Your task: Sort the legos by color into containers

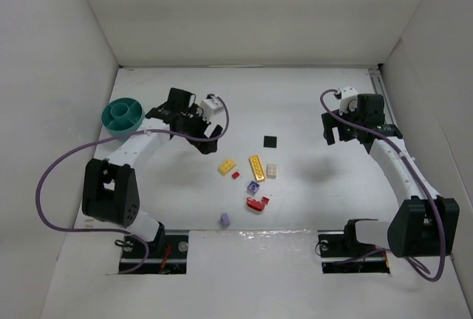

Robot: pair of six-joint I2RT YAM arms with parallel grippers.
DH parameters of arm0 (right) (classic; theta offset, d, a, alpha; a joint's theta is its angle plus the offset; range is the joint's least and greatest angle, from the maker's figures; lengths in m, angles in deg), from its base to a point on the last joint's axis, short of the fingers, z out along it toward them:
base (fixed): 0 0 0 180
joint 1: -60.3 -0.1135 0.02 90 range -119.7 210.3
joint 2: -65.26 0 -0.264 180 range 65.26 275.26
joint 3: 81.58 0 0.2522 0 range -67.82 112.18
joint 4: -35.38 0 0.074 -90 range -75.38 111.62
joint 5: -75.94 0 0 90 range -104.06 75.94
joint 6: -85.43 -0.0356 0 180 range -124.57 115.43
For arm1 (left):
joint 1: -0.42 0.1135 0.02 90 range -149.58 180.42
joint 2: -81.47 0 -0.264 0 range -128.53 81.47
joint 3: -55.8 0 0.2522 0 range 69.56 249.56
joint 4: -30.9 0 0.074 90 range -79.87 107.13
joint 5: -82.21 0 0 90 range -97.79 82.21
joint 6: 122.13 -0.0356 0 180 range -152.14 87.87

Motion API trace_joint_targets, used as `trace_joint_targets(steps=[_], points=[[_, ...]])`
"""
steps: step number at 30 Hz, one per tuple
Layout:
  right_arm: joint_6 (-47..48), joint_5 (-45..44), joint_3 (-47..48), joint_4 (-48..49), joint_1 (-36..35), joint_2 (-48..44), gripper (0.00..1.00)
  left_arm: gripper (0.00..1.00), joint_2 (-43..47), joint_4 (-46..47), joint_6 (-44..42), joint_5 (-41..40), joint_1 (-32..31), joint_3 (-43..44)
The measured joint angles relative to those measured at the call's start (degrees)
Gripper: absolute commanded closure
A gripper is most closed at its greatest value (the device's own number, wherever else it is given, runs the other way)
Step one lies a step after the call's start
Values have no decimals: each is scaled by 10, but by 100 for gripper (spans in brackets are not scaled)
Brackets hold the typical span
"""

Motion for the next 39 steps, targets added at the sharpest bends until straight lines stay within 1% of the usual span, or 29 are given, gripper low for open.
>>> trace_joint_targets(steps=[1,2,4,5,7,9,12,16,20,23,25,26,27,30,31,32,39], points=[[0,0,0,0,0,0,3,5,7,2,-3,-3,-17,-15],[1,0,0,0,0,0,3,17,16,5,-4,-9,-33,-31],[1,0,0,0,0,0,3,23,32,12,6,-33,-73,-60],[2,0,0,0,0,0,3,23,38,17,11,-44,-90,-71],[3,-1,0,0,0,0,3,26,49,26,24,-61,-125,-93],[3,-1,0,0,0,0,3,26,56,31,34,-71,-147,-112],[2,-1,0,0,0,0,3,26,58,35,47,-87,-157,-131],[2,-1,0,0,0,0,3,27,56,39,69,-105,-167,-132],[2,0,0,0,0,1,3,30,32,43,85,-139,-210,-111],[2,0,0,0,0,6,3,30,-11,34,98,-167,-250,-64],[2,-1,0,0,0,9,3,34,-41,28,110,-183,-268,-31],[2,-1,0,0,0,10,3,36,-54,24,116,-191,-271,-17],[2,-1,0,0,0,10,3,40,-66,21,121,-199,-274,-5],[2,-3,0,0,0,10,3,45,-87,11,135,-226,-273,15],[2,-3,0,0,0,10,3,45,-91,9,138,-232,-273,17],[2,-3,0,0,0,10,3,48,-94,3,140,-240,-273,20],[2,-5,0,0,0,10,3,50,-104,-22,148,-265,-272,24]])
